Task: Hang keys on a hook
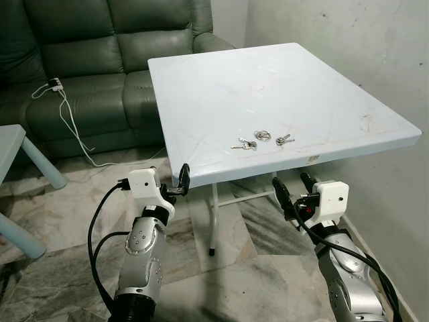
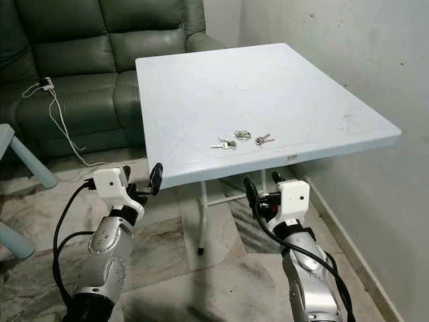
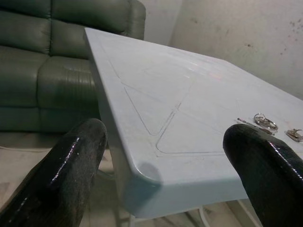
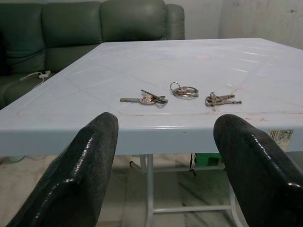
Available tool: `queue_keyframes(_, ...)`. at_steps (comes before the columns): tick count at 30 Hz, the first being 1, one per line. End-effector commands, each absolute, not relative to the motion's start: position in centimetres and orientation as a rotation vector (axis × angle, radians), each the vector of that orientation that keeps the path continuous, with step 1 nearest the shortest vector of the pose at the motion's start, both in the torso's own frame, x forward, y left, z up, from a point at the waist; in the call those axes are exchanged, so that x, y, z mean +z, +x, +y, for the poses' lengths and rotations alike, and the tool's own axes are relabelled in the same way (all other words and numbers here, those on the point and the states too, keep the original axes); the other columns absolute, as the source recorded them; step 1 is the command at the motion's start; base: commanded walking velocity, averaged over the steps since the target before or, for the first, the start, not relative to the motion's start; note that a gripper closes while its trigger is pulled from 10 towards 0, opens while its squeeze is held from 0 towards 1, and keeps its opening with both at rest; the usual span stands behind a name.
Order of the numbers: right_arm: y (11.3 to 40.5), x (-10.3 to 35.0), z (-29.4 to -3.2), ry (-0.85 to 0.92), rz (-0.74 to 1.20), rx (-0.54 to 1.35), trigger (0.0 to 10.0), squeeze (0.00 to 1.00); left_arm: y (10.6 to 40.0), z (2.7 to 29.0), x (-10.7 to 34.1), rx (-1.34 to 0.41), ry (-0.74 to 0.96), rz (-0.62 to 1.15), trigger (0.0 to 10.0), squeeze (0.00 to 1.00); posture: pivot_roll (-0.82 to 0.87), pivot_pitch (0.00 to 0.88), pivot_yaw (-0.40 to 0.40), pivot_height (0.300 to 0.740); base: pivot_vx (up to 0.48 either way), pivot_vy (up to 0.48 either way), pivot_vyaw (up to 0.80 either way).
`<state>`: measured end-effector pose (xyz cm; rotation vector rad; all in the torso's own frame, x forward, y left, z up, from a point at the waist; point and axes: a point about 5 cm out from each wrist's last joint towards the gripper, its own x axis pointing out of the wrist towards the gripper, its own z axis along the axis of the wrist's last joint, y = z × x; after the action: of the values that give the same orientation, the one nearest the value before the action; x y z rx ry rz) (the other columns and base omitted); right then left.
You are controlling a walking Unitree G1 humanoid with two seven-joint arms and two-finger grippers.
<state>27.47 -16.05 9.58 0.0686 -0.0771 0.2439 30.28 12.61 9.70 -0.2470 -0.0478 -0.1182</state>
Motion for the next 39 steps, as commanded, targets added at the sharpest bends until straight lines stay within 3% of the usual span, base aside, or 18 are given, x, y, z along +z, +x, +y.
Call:
queue_keyframes(1,27.58,9.70,-16.06,0.064,-0.078,0.247,10.0,0.00,30.50,12.48,9.91,-0.124,-0.247,-0.048,10.0,0.00,-0.07,0.000,-0.028,0.740,0.337,0.000,0.00)
queue_keyframes(32,27.38,9.69,-15.70,0.062,-0.077,0.279,10.0,0.00,30.48,12.12,9.79,-0.130,-0.252,-0.037,10.0,0.00,-0.07,0.000,-0.028,0.740,0.414,0.000,0.00)
queue_keyframes(39,27.36,9.68,-15.70,0.061,-0.073,0.283,10.0,0.00,30.42,11.88,9.79,-0.128,-0.243,-0.035,10.0,0.00,-0.07,0.000,-0.029,0.740,0.046,0.000,0.00)
